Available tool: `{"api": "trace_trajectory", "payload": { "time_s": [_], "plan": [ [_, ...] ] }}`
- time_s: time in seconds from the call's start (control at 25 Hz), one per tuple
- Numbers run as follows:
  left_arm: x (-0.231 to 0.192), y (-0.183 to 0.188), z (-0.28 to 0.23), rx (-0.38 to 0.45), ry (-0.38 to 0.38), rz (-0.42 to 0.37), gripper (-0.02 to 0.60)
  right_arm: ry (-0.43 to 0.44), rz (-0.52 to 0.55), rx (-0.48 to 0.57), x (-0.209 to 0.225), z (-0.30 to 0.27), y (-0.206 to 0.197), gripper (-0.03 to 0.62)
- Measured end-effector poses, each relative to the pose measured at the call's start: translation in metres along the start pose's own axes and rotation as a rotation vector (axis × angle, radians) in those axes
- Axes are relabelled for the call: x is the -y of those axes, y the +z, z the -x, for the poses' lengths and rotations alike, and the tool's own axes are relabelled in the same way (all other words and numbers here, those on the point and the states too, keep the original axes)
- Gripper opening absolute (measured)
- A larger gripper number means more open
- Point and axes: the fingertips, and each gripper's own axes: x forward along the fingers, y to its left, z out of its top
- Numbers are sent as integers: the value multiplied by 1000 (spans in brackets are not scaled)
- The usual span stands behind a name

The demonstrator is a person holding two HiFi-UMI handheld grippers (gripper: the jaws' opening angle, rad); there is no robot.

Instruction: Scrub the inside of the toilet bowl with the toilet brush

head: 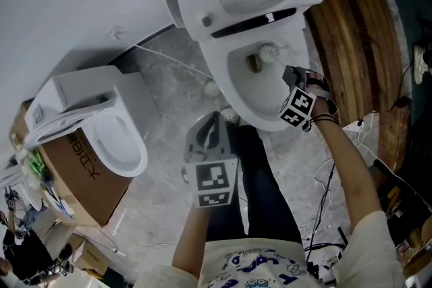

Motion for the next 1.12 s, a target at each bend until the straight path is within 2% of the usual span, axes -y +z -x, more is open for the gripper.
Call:
{"api": "trace_trajectory", "payload": {
  "time_s": [0.28,0.72,1.12],
  "plan": [
    [1,-2,2,-1,-4,0,3,-20,75,-37,-13,2,-12,166],
    [-5,-4,6,3,1,2,3,51,6,-108,-54,16,-28,166],
    [-8,-9,8,3,1,9,2,153,-182,-179,-97,37,-28,166]
  ]
}}
